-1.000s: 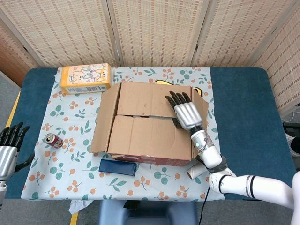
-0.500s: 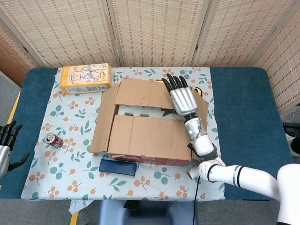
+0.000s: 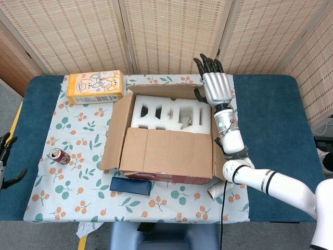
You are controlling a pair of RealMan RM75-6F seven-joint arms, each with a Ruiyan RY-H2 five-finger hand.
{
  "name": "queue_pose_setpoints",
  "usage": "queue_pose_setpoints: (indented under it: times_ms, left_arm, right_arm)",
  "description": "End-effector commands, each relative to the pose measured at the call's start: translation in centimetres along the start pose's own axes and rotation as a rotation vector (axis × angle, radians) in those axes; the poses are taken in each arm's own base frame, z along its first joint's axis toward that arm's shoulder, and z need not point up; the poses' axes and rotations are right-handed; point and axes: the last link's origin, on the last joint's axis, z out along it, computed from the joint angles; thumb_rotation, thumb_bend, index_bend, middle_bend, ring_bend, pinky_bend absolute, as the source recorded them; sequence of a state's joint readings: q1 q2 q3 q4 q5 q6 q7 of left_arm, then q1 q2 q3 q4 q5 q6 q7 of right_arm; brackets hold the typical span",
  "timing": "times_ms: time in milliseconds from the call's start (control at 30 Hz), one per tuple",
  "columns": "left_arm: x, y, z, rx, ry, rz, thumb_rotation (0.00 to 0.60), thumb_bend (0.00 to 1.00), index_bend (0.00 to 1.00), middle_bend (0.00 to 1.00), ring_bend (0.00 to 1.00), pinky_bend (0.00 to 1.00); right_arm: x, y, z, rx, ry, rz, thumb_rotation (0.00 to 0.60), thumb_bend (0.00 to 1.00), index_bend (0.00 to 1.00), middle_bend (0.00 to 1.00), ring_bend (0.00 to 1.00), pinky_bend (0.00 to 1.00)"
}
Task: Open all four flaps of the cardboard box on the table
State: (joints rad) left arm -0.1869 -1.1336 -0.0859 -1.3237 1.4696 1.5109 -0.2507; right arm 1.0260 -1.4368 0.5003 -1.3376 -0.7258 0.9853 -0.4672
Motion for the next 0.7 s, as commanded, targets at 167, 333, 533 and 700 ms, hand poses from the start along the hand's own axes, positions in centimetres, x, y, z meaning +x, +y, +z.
queue_pose_setpoints:
  times_ms: [167,333,533,700]
  left_arm:
    - [0.3,-1.4,0.7,0.053,-0.003,-0.015,0.600,0.35,0.00,0.00,0.00,0.00]
    - [0.1,-2.6,1.6,0.099,-0.024,-0.013,0.600,0.35,0.00,0.00,0.00,0.00]
    - [0.1,-3.1,1.9,0.115,-0.025,-0.019,0.600,0.35,0.00,0.00,0.00,0.00]
    - [-0.1,-3.0,1.9,0.103,-0.029,-0.019,0.600,0.35,0.00,0.00,0.00,0.00]
  right_arm:
    - [1.5,1.5,5.6,-0.073,0.019,0.025,0.600,0.45,0.00,0.00,0.00,0.00]
    - [0.5,2.9,9.0,-0.137,-0.013,0.028,0.600,0.45,0.00,0.00,0.00,0.00]
    - [-1.4,4.2,9.0,-0.139,-0.106,0.178,0.600,0.45,0.00,0.00,0.00,0.00]
    - [-0.6,5.1,5.1,-0.058,-0.282,0.391,0.600,0.45,0.00,0.00,0.00,0.00]
